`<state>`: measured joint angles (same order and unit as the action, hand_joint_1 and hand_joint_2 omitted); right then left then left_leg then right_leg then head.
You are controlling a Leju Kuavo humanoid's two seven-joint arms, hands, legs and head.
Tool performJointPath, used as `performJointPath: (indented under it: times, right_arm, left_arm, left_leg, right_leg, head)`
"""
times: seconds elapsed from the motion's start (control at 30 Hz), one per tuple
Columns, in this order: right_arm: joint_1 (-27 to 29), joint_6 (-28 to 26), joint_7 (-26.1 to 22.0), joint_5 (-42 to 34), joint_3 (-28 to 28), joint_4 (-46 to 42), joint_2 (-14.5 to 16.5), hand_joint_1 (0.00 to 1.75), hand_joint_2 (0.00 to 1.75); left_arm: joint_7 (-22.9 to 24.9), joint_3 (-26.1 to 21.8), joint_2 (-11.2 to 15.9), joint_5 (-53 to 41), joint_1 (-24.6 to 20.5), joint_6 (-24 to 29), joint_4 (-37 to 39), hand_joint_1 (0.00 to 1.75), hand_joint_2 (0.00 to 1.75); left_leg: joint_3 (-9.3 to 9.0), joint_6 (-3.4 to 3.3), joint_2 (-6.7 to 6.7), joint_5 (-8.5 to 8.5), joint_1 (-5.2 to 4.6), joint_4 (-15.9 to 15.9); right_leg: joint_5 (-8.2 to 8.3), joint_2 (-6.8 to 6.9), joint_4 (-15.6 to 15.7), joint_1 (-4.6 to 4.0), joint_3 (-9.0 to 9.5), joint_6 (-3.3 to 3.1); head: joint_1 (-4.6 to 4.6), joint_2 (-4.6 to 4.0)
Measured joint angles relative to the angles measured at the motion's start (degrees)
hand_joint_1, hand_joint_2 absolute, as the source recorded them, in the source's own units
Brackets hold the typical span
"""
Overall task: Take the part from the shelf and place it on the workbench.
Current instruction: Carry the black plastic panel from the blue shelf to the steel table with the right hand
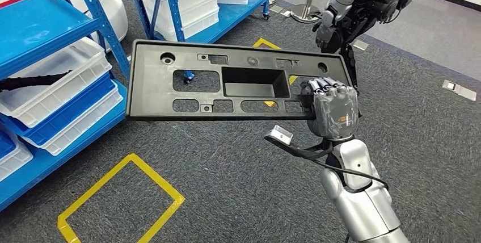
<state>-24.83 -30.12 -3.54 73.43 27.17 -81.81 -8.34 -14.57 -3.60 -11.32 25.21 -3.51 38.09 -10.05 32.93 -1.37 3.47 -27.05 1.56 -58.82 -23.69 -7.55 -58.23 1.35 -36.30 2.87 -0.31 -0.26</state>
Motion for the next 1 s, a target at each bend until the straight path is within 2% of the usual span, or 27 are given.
performJointPath:
  times: [0.07, 0.1, 0.17, 0.2, 0.23, 0.27, 0.3, 0.33, 0.37, 0.4, 0.47, 0.5, 0.57, 0.63, 0.67, 0.7, 0.73, 0.77, 0.8, 0.87, 0.9, 0.93, 1.0]
  right_arm:
    - [0.24, 0.03, -0.15, 0.03, -0.12, -0.16, -0.03, 1.75, 1.75]
    - [0.27, 0.12, -0.26, 0.04, -0.07, -0.22, 0.13, 1.75, 1.75]
    - [0.19, 0.40, -0.50, 0.07, 0.16, -0.17, 0.62, 1.75, 1.75]
    - [0.12, 0.57, -0.61, 0.09, 0.30, -0.09, 0.90, 1.75, 1.75]
    - [-0.07, 0.78, -0.71, 0.12, 0.43, 0.04, 1.18, 1.75, 1.75]
    - [-0.40, 1.02, -0.79, 0.14, 0.56, 0.20, 1.51, 1.75, 1.75]
    - [-0.87, 1.30, -0.84, 0.16, 0.68, 0.33, 1.90, 1.75, 1.75]
    - [-1.41, 1.55, -0.86, 0.17, 0.80, 0.44, 2.33, 1.75, 1.75]
    - [-1.88, 1.69, -0.85, 0.18, 0.90, 0.50, 2.79, 1.75, 1.75]
    - [-2.25, 1.79, -0.82, 0.18, 0.98, 0.56, 3.20, 1.75, 1.75]
    - [-2.54, 1.90, -0.76, 0.18, 1.10, 0.67, 3.65, 1.75, 1.75]
    - [-2.55, 1.94, -0.71, 0.27, 1.13, 0.72, 3.75, 1.75, 1.75]
    - [-2.67, 1.97, -0.45, 0.79, 1.13, 0.77, 4.01, 1.75, 1.75]
    - [-2.76, 1.97, -0.07, 1.52, 1.16, 0.81, 4.51, 1.75, 1.75]
    - [-2.73, 1.97, 0.10, 1.80, 1.22, 0.85, 4.76, 1.75, 1.75]
    - [-2.69, 1.97, 0.23, 1.96, 1.28, 0.88, 4.92, 1.75, 1.75]
    - [-2.64, 1.97, 0.35, 2.08, 1.33, 0.91, 5.02, 1.75, 1.75]
    - [-2.61, 1.97, 0.42, 2.14, 1.37, 0.94, 5.07, 1.75, 1.75]
    - [-2.59, 1.97, 0.45, 2.19, 1.39, 0.95, 5.11, 1.75, 1.75]
    - [-2.62, 1.97, 0.53, 2.26, 1.41, 0.96, 5.26, 1.75, 1.75]
    - [-2.65, 1.97, 0.59, 2.29, 1.41, 0.95, 5.38, 1.75, 1.75]
    - [-2.66, 1.97, 0.69, 2.40, 1.41, 0.95, 5.48, 1.75, 1.75]
    - [-2.56, 1.97, 0.98, 2.89, 1.33, 0.92, 5.56, 1.75, 1.75]
  left_arm:
    - [0.00, -0.02, -0.05, 0.05, 0.04, 0.05, 0.00, 0.00, 1.75]
    - [-0.01, -0.03, -0.05, 0.13, 0.11, 0.14, 0.00, 0.00, 1.75]
    - [0.00, -0.08, -0.07, 0.38, 0.31, 0.40, 0.00, 0.00, 1.75]
    - [0.01, -0.14, -0.07, 0.49, 0.36, 0.59, 0.00, 0.00, 1.75]
    - [0.02, -0.21, -0.07, 0.55, 0.37, 0.71, 0.00, 0.00, 1.75]
    - [0.07, -0.30, -0.11, 0.56, 0.35, 0.81, 0.00, 0.00, 1.75]
    - [0.13, -0.36, -0.17, 0.56, 0.29, 0.89, 0.00, 0.00, 1.75]
    - [0.23, -0.40, -0.27, 0.55, 0.24, 0.91, 0.00, 0.00, 1.75]
    - [0.32, -0.43, -0.37, 0.54, 0.20, 0.94, 0.00, 0.00, 1.75]
    - [0.41, -0.45, -0.45, 0.52, 0.17, 0.96, 0.00, 0.00, 1.75]
    - [0.52, -0.50, -0.58, 0.50, 0.08, 0.97, -0.01, 0.00, 1.75]
    - [0.58, -0.53, -0.63, 0.49, 0.01, 0.97, -0.01, 0.00, 1.75]
    - [0.65, -0.57, -0.69, 0.48, -0.02, 0.96, -0.02, 0.00, 1.75]
    - [0.67, -0.58, -0.68, 0.48, 0.13, 0.95, -0.02, 0.00, 1.75]
    - [0.67, -0.59, -0.67, 0.48, 0.19, 0.95, -0.02, 0.00, 1.75]
    - [0.67, -0.60, -0.67, 0.49, 0.24, 0.95, -0.02, 0.00, 1.75]
    - [0.67, -0.60, -0.65, 0.49, 0.27, 0.95, -0.02, 0.00, 1.75]
    - [0.67, -0.60, -0.62, 0.50, 0.30, 0.95, -0.02, 0.00, 1.75]
    - [0.67, -0.60, -0.57, 0.50, 0.31, 0.95, -0.02, 0.00, 1.75]
    - [0.67, -0.60, -0.51, 0.50, 0.36, 0.93, -0.01, 0.00, 1.75]
    - [0.67, -0.60, -0.52, 0.49, 0.38, 0.92, -0.01, 0.00, 1.75]
    - [0.67, -0.60, -0.54, 0.49, 0.36, 0.91, 0.00, 0.00, 1.75]
    - [0.59, -0.61, -0.59, 0.52, 0.28, 0.87, -0.02, 0.00, 1.75]
  left_leg:
    - [-0.06, -1.03, -1.72, 0.50, -0.08, 0.56]
    - [-0.05, -1.28, -2.56, 0.56, -0.29, 0.62]
    - [0.02, -1.39, -4.37, 0.55, -0.64, 0.60]
    - [0.04, -1.41, -5.27, 0.54, -0.78, 0.60]
    - [0.04, -1.40, -6.08, 0.52, -0.86, 0.59]
    - [0.02, -1.36, -6.81, 0.49, -0.90, 0.58]
    - [-0.04, -1.27, -7.46, 0.45, -0.96, 0.57]
    - [-0.08, -1.08, -8.08, 0.35, -1.12, 0.55]
    - [-0.12, -0.83, -8.59, 0.29, -1.26, 0.52]
    - [-0.18, -0.56, -9.07, 0.22, -1.41, 0.50]
    - [-0.33, 0.02, -9.99, 0.20, -1.41, 0.57]
    - [-0.34, 0.37, -9.77, 0.02, -1.24, 0.45]
    - [0.58, 0.96, -7.35, -1.84, -0.89, -1.86]
    - [3.53, 1.23, -4.33, -5.66, -0.73, -8.42]
    - [5.33, 1.31, -3.71, -7.27, -0.71, -12.20]
    - [6.65, 1.38, -3.44, -8.01, -0.67, -14.84]
    - [7.10, 1.42, -3.33, -7.62, -0.57, -15.57]
    - [6.42, 1.45, -3.19, -6.10, -0.41, -13.97]
    - [4.78, 1.49, -2.62, -3.95, -0.15, -10.49]
    - [1.53, 1.68, 0.30, -1.00, 0.49, -3.47]
    - [0.70, 1.68, 1.38, -0.48, 0.61, -1.53]
    - [0.48, 1.54, 1.84, -0.54, 0.51, -0.89]
    - [0.40, 0.76, 0.36, -0.14, 0.11, -0.46]
  right_leg:
    - [-1.76, 3.19, -3.60, -0.04, -2.03, 0.03]
    - [-3.38, 5.25, -7.22, -0.10, -3.72, -0.14]
    - [-6.07, 6.62, -14.59, -0.07, -7.00, -0.11]
    - [-6.54, 6.82, -16.45, -0.04, -7.65, 0.12]
    - [-6.13, 6.99, -15.81, -0.01, -7.02, 0.48]
    - [-5.08, 7.34, -12.95, 0.01, -5.26, 0.87]
    - [-3.81, 8.44, -8.50, -0.02, -2.62, 1.15]
    - [-2.80, 9.64, -4.41, -0.29, -0.19, 1.09]
    - [-2.10, 10.52, -1.48, -0.60, 1.47, 0.71]
    - [-1.78, 11.09, 0.14, -0.91, 2.33, 0.15]
    - [-1.58, 10.13, 0.44, -1.27, 2.15, -0.99]
    - [-1.42, 9.59, 0.60, -0.96, 2.18, -1.44]
    - [-1.02, 8.48, 0.95, -0.37, 2.29, -2.41]
    - [-0.80, 7.34, 1.05, -0.21, 2.24, -3.08]
    - [-0.76, 6.66, 1.04, -0.27, 2.19, -3.24]
    - [-0.73, 5.91, 1.02, -0.31, 2.17, -3.28]
    - [-0.71, 5.13, 0.98, -0.32, 2.17, -3.29]
    - [-0.71, 4.31, 0.88, -0.29, 2.20, -3.26]
    - [-0.71, 3.53, 0.69, -0.25, 2.19, -3.23]
    - [-0.80, 2.05, 0.10, -0.36, 1.80, -2.88]
    - [-0.74, 1.37, -0.08, -0.46, 1.42, -2.50]
    - [-0.60, 0.68, -0.08, -0.53, 1.04, -2.01]
    - [-0.18, -0.46, 0.13, -0.49, 0.36, -1.01]
  head:
    - [0.65, 0.00]
    - [1.03, 0.00]
    - [1.44, 0.00]
    - [1.47, 0.00]
    - [1.54, 0.00]
    - [1.61, 0.00]
    - [1.70, 0.00]
    - [1.79, 0.00]
    - [1.79, 0.00]
    - [1.71, 0.00]
    - [1.47, 0.00]
    - [1.34, 0.00]
    - [0.93, 0.00]
    - [0.34, 0.00]
    - [0.14, 0.00]
    - [0.03, 0.00]
    - [-0.06, 0.00]
    - [-0.13, 0.00]
    - [-0.23, 0.00]
    - [-0.34, 0.00]
    - [-0.29, 0.00]
    - [-0.22, 0.00]
    - [-0.05, 0.00]
